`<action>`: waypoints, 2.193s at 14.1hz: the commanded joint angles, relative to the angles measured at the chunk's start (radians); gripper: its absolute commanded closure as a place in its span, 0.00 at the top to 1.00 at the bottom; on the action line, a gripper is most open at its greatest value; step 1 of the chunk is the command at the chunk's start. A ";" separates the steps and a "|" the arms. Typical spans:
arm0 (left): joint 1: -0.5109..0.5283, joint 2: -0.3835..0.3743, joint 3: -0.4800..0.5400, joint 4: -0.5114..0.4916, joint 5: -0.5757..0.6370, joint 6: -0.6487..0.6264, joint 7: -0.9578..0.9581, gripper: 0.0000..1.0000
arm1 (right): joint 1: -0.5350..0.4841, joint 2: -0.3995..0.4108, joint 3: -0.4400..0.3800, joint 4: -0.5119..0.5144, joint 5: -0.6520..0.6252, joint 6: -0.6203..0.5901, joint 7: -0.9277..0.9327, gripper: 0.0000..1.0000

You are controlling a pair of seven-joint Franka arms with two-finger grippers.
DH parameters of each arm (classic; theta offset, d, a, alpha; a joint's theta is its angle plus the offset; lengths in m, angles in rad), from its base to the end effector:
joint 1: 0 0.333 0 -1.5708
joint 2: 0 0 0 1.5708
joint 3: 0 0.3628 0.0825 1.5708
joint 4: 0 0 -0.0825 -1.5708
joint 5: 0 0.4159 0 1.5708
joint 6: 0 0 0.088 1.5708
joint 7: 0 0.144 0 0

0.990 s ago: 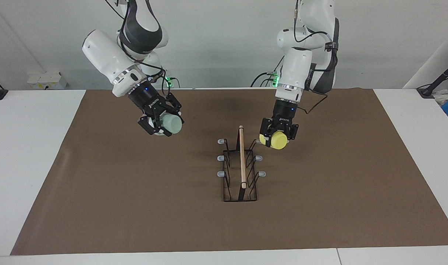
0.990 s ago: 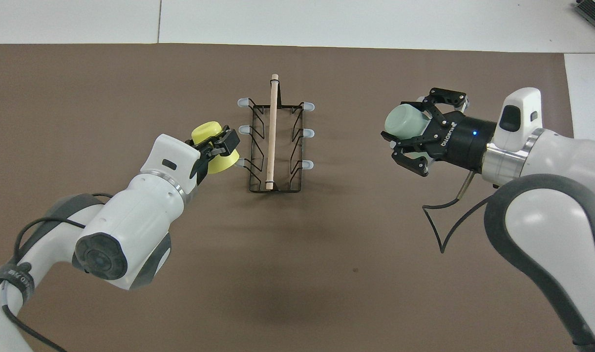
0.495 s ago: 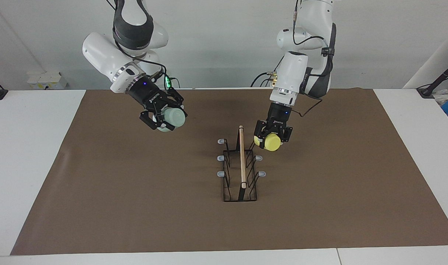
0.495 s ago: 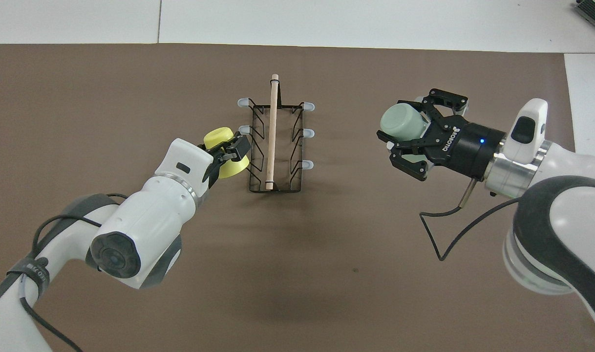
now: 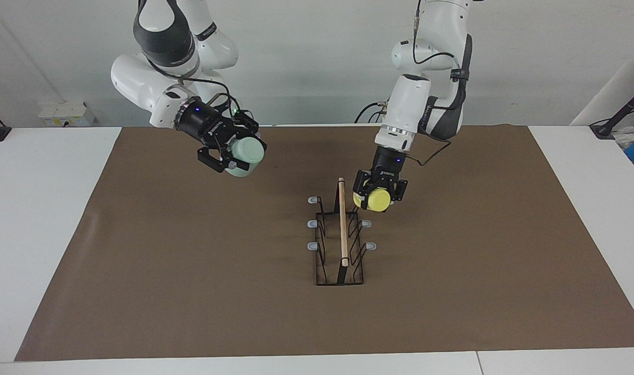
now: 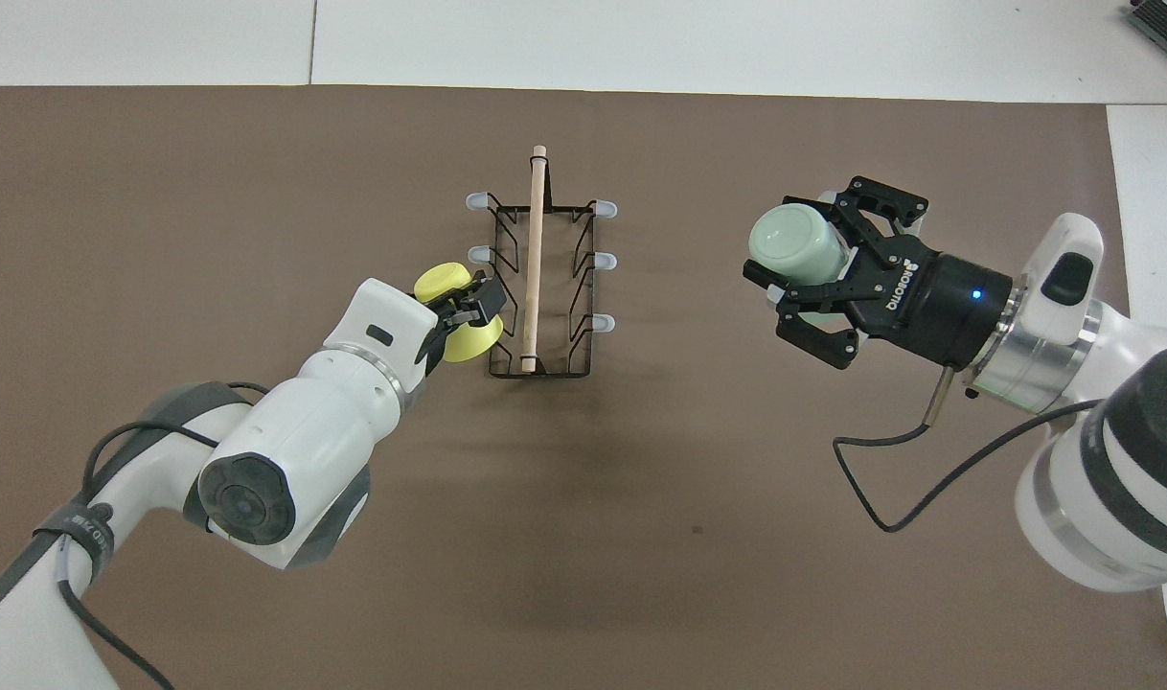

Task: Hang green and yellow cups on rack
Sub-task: 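Hang the yellow cup on a rack peg while the right gripper approaches, then lower the green cup onto a rack peg and open the right gripper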

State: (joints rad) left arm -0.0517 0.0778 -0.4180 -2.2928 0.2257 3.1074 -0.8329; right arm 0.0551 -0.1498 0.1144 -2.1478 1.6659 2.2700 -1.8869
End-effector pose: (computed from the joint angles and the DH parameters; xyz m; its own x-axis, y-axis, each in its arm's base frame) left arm 0.5452 -0.2943 0.4032 0.8018 0.2532 0.5413 0.0131 -0.9130 0.4077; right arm 0.5703 0.1546 0.5436 0.1607 0.1546 0.9748 0.8624 -0.5023 -0.0625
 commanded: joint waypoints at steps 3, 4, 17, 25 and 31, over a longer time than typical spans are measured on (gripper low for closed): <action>-0.007 -0.007 -0.019 0.028 0.020 -0.139 -0.012 1.00 | 0.012 0.028 0.007 -0.127 0.359 -0.093 -0.276 0.00; -0.007 -0.004 -0.019 0.062 0.020 -0.186 -0.012 1.00 | 0.029 0.041 0.007 -0.129 0.388 -0.090 -0.308 0.00; -0.022 -0.029 0.117 0.343 0.015 -0.866 0.500 1.00 | 0.186 0.189 0.007 -0.126 0.787 -0.107 -0.598 0.00; -0.050 -0.122 0.386 0.380 -0.177 -1.079 0.951 1.00 | 0.311 0.321 0.005 -0.083 1.043 -0.156 -0.768 0.00; -0.013 -0.090 0.419 0.605 -0.210 -1.335 1.055 1.00 | 0.313 0.342 0.005 -0.080 1.040 -0.139 -0.796 0.00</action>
State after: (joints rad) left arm -0.0682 -0.0417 -0.0112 -1.7764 0.0345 1.8528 0.1924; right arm 0.3624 0.1842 0.1152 -2.2334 2.5918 2.1222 -2.6248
